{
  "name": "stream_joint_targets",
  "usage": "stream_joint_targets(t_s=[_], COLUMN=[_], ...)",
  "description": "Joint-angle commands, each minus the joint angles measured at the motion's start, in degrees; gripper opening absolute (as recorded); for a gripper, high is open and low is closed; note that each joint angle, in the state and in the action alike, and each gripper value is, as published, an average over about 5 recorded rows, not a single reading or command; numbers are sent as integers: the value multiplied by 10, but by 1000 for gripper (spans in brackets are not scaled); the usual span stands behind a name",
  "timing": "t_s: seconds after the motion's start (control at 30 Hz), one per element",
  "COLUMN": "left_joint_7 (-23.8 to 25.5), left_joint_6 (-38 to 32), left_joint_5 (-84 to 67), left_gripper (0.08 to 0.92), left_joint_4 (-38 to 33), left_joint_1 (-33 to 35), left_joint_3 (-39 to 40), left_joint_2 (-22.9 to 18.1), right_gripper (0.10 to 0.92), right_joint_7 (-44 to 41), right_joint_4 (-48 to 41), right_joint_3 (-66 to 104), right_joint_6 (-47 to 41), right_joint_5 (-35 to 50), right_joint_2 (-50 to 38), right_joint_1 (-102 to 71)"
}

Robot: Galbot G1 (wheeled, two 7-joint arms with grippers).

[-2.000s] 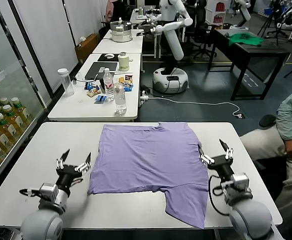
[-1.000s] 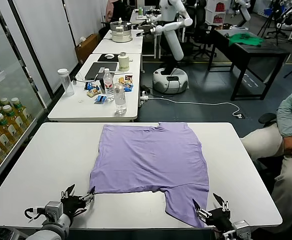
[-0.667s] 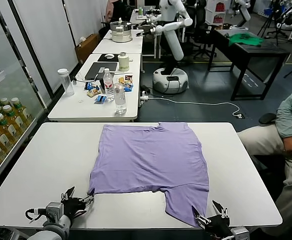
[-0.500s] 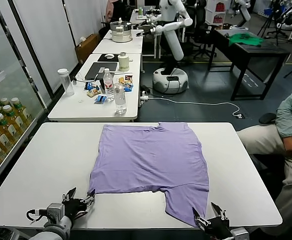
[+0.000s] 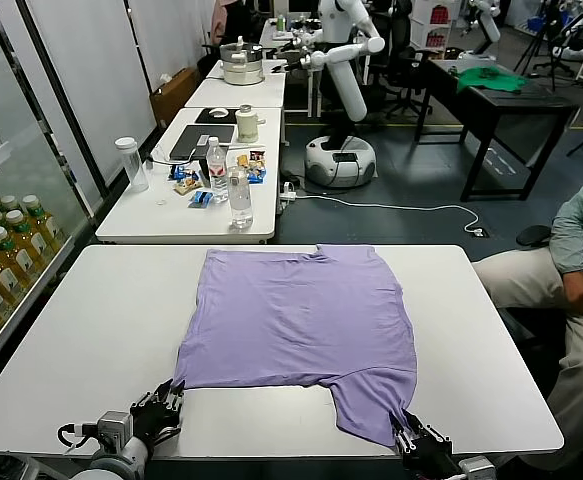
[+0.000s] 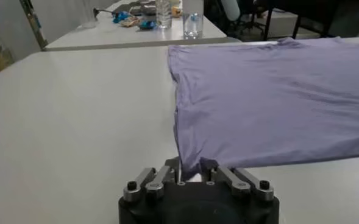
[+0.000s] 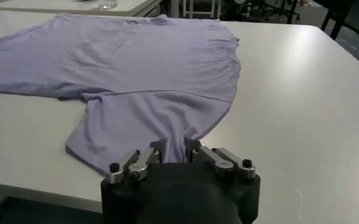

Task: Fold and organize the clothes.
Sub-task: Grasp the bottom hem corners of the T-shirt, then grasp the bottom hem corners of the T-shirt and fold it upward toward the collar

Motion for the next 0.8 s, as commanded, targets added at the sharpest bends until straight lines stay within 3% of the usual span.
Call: stream_joint_targets(t_s=[0.03,0.2,0.4,0.6,0.7,0.8], left_joint_7=[2,-3,-19,-34,-35,-23], left_joint_6=[-18,-35,-57,-76,-80,-82], left_joint_5=[1,3,19,19,-2,-27], left_gripper=[178,91,85,85,85,85], left_joint_4=[-39,-74,-113,-137,-146,-131], left_joint_1=[29,83,165,249,241,179], left_joint_3=[-11,-22,-34,-104,-127,-125], left_joint_2=[3,9,13,30,29,19], right_gripper=[197,114,111,111,111,111], right_joint_7=[-10,-17,-22,-23,-21,-16], right_joint_4=[57,109,136,158,154,131], right_joint_3=[51,106,141,152,142,119], right_joint_6=[9,8,11,11,11,0], right_joint_5=[14,22,21,21,21,23], right_joint_2=[-13,-30,-32,-34,-36,-34], right_joint_1=[-35,-98,-146,-173,-138,-63])
